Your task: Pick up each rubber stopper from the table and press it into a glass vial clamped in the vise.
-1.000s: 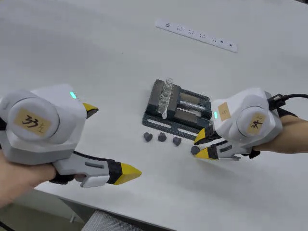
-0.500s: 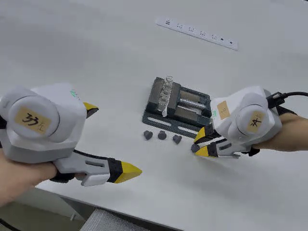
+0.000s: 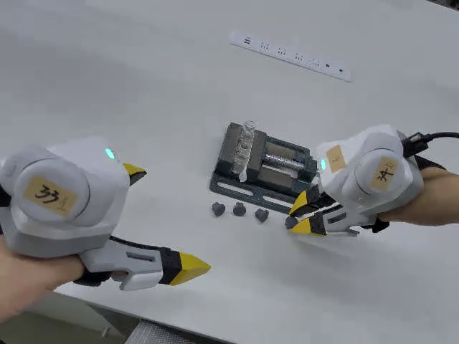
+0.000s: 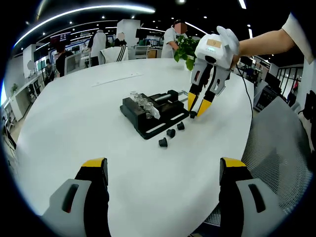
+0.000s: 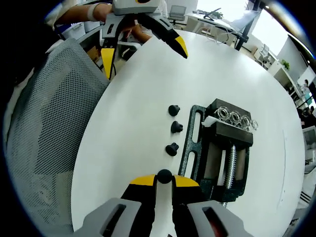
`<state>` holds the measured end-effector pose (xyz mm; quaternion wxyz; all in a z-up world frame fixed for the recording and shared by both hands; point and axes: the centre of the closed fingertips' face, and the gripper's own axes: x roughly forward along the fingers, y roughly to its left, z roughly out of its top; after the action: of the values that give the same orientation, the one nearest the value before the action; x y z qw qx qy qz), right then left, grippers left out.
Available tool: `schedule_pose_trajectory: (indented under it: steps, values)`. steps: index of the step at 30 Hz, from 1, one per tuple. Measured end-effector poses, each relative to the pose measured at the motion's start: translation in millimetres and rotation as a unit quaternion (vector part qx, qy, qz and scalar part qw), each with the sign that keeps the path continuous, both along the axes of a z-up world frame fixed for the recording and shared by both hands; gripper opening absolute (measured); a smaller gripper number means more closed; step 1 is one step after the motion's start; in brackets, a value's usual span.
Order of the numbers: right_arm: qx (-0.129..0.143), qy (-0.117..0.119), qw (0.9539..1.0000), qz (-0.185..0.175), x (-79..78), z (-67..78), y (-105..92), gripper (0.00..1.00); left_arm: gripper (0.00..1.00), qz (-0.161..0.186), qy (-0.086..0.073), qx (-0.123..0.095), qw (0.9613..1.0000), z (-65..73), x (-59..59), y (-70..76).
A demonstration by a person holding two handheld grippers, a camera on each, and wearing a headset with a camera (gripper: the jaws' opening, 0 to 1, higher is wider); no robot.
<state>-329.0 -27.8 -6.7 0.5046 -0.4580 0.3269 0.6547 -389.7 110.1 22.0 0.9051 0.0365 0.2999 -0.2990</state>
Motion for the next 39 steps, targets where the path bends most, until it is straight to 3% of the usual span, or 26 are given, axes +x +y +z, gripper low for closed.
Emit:
schedule_pose_trajectory:
  steps: [8,19,26,39]
  values:
    - [0.013,-0.003,0.9995,-0.027,35.3,33.0,16.3,0.08,0.93,0.004,-0.013,-0.004,0.9999,10.2,11.7,5.9]
    - [0.012,-0.036,0.9993,-0.004,73.6,55.5,40.9,0.08,0.93,0.000,-0.020,-0.003,0.9998,13.4,20.3,6.0]
    - [0.014,-0.053,0.9985,0.008,96.9,58.6,61.1,0.08,0.93,0.003,-0.023,-0.003,0.9997,11.9,24.3,5.7]
    - [0.010,-0.053,0.9973,0.049,107.6,53.9,89.3,0.07,0.93,0.002,-0.021,-0.006,0.9998,9.8,28.4,2.0]
